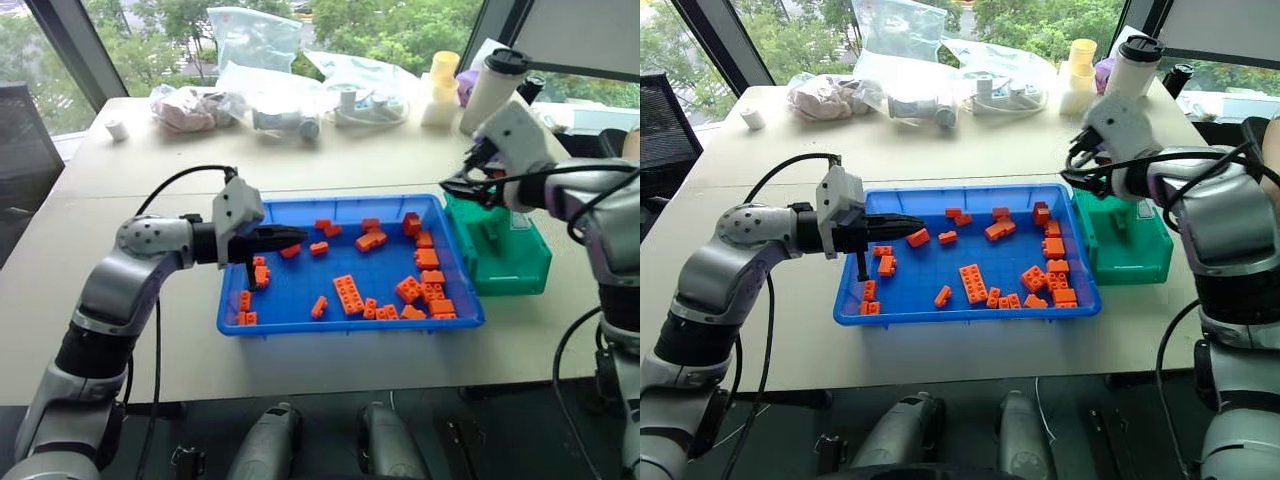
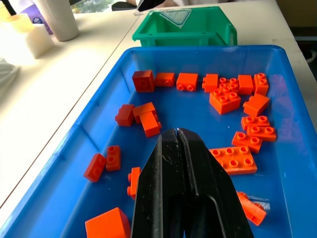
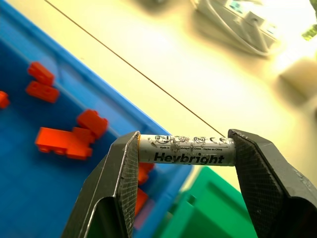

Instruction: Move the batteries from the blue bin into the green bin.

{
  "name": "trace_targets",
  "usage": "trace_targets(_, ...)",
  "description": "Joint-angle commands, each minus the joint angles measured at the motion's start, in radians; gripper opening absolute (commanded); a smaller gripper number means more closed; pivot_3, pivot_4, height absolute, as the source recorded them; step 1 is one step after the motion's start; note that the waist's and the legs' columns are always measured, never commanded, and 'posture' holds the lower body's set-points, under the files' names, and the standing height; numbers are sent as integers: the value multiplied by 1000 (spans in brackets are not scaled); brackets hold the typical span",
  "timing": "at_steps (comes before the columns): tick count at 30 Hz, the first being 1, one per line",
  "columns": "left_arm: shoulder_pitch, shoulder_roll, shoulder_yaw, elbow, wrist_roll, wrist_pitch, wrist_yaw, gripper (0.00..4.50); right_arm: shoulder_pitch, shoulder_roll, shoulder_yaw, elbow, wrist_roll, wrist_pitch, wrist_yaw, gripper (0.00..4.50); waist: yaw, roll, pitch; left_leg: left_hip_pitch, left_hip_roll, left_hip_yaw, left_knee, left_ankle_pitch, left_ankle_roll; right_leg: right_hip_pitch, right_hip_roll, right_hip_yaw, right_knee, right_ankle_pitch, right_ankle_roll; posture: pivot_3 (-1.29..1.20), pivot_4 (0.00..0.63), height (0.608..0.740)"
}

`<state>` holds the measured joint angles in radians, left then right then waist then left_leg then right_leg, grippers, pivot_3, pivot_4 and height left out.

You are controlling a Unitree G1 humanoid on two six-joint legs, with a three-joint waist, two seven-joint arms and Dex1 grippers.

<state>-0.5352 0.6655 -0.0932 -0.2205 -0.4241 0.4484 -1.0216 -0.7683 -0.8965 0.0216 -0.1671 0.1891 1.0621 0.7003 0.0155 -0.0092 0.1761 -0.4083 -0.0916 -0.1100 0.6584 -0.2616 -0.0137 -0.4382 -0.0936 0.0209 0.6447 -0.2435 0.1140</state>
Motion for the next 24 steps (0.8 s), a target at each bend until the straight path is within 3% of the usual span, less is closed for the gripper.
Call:
trace_targets(1, -16, 0, 19, -6, -3, -20, -8, 0, 94, -76, -74, 12, -19, -33, -5, 2188, -2, 0, 0, 0, 0, 0, 0, 0, 0, 0, 0, 0, 0, 0, 0, 0, 150, 740)
trace_targets(8, -34, -19, 12, 12, 0, -25, -15, 0, 235, -62, -125, -25, 16, -31, -14, 2188, -20, 0, 0, 1, 2, 2, 0, 0, 1, -1, 2, 2, 2, 0, 0, 0, 150, 740)
trace_targets(10, -37, -21, 10, 14, 0, -26, -18, 0, 245, -60, -138, -36, 26, -24, -15, 3276, -24, 0, 0, 1, 2, 2, 0, 0, 1, -1, 1, 2, 2, 0, 0, 0, 150, 740)
trace_targets(13, -38, -22, 11, 14, 1, -25, -21, 0, 244, -68, -155, -48, 36, -17, -21, 4393, -25, 0, 0, 1, 2, 2, 0, 0, 0, -1, 1, 2, 2, 0, 0, 0, 150, 740)
trace_targets(18, -34, -13, 19, 5, -4, -16, -25, 0, 245, -113, -182, -88, 61, -26, 15, 4393, -24, 0, 0, 1, 2, 2, 0, 0, 1, -1, 1, 2, 2, 0, 0, 0, 150, 740)
trace_targets(24, -30, 15, 39, -13, -29, 12, -36, 0, 265, -166, -250, -222, 190, -87, 171, 4393, -25, 0, 0, 1, 2, 2, 0, 0, 1, -1, 2, 1, 2, 0, 0, 0, 150, 740)
